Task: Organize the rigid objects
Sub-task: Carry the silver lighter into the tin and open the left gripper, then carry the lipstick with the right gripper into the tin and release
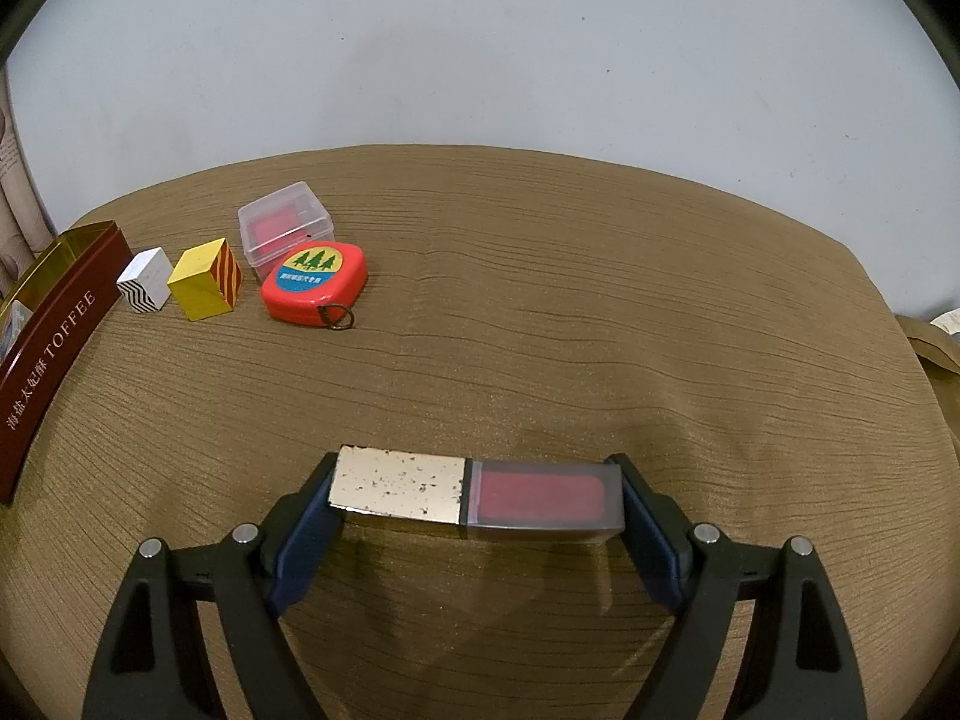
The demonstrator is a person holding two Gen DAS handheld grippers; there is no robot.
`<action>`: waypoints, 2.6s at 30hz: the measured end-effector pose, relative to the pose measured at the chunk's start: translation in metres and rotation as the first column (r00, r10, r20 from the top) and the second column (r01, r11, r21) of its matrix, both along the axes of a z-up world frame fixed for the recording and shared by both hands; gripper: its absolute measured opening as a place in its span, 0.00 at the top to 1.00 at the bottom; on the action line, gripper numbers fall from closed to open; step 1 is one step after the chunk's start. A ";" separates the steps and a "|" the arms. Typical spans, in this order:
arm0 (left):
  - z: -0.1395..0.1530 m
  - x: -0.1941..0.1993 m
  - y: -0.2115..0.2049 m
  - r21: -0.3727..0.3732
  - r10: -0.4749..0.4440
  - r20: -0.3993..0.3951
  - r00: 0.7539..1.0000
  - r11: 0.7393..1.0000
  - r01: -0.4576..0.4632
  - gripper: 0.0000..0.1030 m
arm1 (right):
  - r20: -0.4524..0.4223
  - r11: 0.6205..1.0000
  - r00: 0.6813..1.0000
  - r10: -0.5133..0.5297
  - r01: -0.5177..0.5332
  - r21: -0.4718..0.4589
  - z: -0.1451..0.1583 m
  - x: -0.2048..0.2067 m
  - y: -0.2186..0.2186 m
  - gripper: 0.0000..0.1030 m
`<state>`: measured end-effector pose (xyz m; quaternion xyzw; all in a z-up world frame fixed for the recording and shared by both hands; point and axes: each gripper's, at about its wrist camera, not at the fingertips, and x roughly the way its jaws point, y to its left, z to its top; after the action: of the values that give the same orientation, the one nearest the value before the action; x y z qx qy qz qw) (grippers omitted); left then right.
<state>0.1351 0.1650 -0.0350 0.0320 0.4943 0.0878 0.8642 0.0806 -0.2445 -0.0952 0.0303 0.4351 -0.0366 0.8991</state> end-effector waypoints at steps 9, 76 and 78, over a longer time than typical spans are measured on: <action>-0.018 0.004 0.016 0.018 0.007 -0.035 0.999 1.000 -0.006 0.75 | 0.000 1.000 1.000 -0.001 0.001 0.001 0.000 0.000 0.000 0.15; 0.011 -0.064 0.031 0.030 0.044 0.156 0.987 0.998 -0.049 0.35 | 0.000 1.000 1.000 -0.010 0.010 -0.013 0.003 0.000 0.001 0.16; 0.014 -0.064 0.035 0.016 0.055 0.163 0.985 0.998 -0.058 0.32 | 0.002 1.000 1.000 -0.001 0.001 -0.016 0.007 0.000 0.007 0.17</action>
<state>0.0716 0.2001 -0.0212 0.0195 0.4218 0.1195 0.8985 0.0806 -0.2378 -0.0883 0.0232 0.4340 -0.0405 0.8997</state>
